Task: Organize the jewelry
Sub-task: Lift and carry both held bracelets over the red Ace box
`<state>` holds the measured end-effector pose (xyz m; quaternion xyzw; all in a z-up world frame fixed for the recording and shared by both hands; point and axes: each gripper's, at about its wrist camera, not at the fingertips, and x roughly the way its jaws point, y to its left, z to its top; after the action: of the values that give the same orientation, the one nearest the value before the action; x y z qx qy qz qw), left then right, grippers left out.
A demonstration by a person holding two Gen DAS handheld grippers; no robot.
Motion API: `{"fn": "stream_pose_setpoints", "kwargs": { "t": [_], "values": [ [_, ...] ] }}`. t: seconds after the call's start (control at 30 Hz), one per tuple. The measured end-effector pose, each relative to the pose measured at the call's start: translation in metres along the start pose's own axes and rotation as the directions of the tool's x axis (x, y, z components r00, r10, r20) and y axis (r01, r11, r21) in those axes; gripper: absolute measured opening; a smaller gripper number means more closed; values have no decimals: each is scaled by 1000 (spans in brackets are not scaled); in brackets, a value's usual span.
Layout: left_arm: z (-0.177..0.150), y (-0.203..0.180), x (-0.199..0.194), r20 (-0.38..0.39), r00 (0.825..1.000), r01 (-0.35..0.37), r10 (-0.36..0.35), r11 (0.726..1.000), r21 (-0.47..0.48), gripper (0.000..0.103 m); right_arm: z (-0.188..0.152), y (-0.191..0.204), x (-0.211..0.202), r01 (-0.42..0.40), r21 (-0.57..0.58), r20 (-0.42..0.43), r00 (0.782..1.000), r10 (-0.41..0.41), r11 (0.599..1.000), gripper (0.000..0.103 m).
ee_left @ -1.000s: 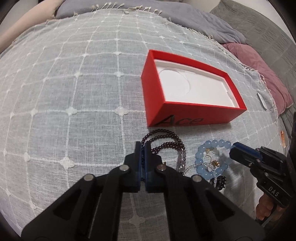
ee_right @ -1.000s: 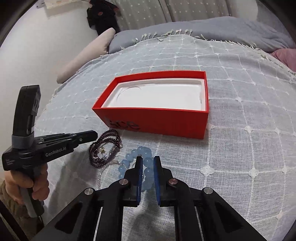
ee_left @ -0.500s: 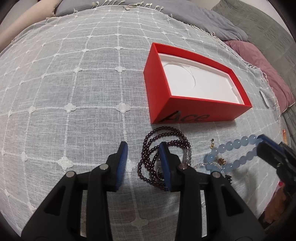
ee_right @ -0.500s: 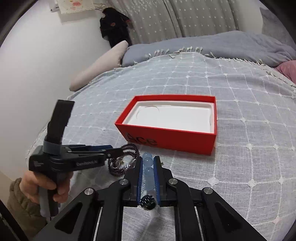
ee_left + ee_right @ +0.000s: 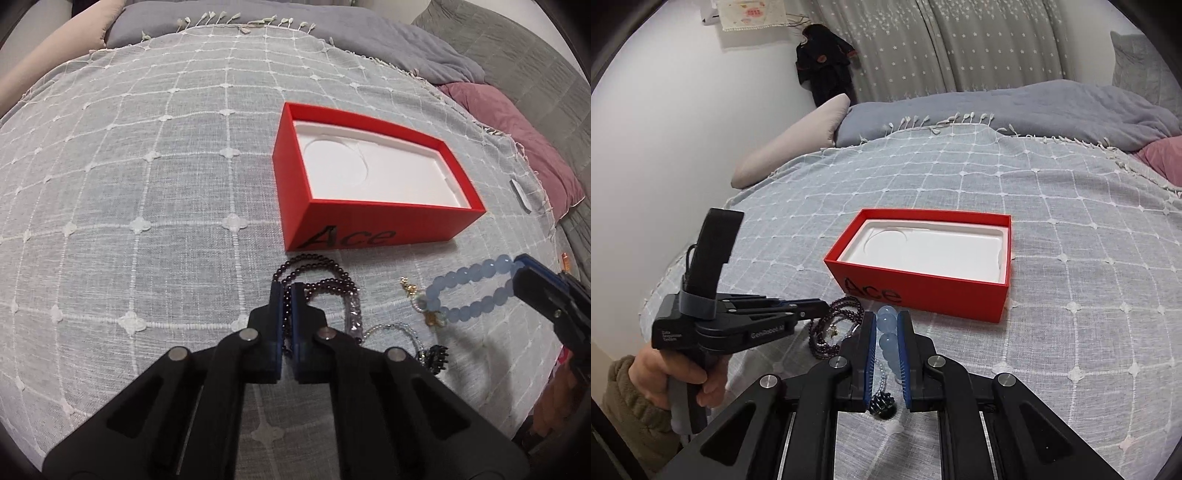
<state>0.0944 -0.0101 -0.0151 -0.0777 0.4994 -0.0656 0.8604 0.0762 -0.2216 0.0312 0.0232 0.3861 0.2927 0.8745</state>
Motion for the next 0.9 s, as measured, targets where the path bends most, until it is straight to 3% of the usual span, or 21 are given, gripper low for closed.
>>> {"fn": "stream_pose_setpoints", "kwargs": {
  "t": [0.27,0.57,0.9],
  "values": [
    [-2,-1,-12,9,999,32,-32,999,-11,5,1,-4,-4,13,9,10,1000,-13,1000,11],
    [1,-4,-49,88,990,116,-112,992,-43,5,4,-5,-10,11,15,31,999,-11,1000,11],
    [3,-3,-72,142,978,163,-152,984,-67,5,7,-5,-16,1,21,48,999,-2,1000,11]
  ]
}}
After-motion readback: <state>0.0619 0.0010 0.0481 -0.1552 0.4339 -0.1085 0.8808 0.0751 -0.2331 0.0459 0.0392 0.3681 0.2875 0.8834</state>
